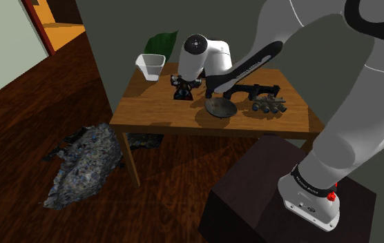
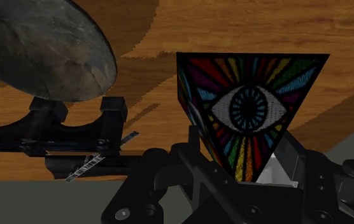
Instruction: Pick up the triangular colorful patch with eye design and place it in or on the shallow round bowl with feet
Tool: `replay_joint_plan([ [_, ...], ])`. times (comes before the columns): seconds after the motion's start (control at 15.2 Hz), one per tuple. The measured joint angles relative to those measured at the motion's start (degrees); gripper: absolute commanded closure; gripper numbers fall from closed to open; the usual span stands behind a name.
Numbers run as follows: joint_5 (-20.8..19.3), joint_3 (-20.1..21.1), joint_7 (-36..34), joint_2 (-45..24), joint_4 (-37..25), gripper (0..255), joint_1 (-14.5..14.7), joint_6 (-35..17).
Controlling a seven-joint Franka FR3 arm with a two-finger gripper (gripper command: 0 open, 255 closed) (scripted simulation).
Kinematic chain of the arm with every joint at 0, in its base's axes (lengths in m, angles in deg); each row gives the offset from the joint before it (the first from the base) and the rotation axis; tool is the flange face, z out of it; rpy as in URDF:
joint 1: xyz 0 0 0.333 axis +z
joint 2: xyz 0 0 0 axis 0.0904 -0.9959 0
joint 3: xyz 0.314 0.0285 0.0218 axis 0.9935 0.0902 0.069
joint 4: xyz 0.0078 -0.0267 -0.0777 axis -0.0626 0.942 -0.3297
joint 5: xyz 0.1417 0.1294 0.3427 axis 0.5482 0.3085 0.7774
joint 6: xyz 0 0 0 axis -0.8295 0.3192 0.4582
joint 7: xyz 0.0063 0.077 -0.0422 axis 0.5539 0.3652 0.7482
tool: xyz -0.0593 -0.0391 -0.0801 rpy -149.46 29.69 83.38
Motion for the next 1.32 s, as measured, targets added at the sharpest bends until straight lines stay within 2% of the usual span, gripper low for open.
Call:
replay_joint_plan([
  [0.59,-0.58,-5.38,5.69,12.38,15.79,255,-7.90,-13.04],
  [0.99,-1.48,-11.39,12.34,19.50,24.88,255,-12.73,-21.51],
  [1.12,-5.04,-11.87,10.42,19.09,25.33,255,-14.24,-22.90],
  [1.32,-13.73,-11.07,2.74,16.43,24.07,255,-16.01,-23.43],
])
